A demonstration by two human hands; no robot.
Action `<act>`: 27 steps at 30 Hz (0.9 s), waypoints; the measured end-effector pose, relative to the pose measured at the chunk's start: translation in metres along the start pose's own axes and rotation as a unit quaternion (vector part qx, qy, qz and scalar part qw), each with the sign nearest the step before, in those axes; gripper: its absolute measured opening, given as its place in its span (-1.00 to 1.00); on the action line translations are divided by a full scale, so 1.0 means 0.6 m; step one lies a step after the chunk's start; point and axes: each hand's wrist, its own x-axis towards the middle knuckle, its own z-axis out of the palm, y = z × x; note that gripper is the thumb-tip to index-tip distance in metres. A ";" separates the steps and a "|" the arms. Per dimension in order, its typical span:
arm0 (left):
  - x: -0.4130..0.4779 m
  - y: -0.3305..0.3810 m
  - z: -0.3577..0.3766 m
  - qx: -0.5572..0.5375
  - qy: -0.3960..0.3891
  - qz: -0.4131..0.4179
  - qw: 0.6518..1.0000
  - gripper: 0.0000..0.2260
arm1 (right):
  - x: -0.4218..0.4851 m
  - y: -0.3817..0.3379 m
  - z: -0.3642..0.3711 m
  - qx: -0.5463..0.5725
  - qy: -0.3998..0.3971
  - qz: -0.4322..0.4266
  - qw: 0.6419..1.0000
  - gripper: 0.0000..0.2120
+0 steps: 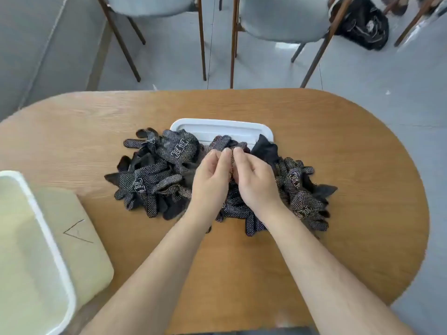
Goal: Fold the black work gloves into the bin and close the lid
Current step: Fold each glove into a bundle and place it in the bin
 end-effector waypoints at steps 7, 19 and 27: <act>0.010 -0.103 0.014 0.060 0.053 0.129 0.988 -0.70 | 0.006 0.130 0.046 -0.010 0.029 -0.083 0.996 -0.65; 0.003 -0.176 0.017 0.043 0.071 0.266 0.960 -0.70 | -0.005 0.204 0.054 0.012 0.042 -0.248 0.968 -0.58; -0.042 -0.187 -0.005 0.101 0.074 0.344 0.931 -0.76 | -0.058 0.199 0.048 -0.063 0.084 -0.280 0.954 -0.64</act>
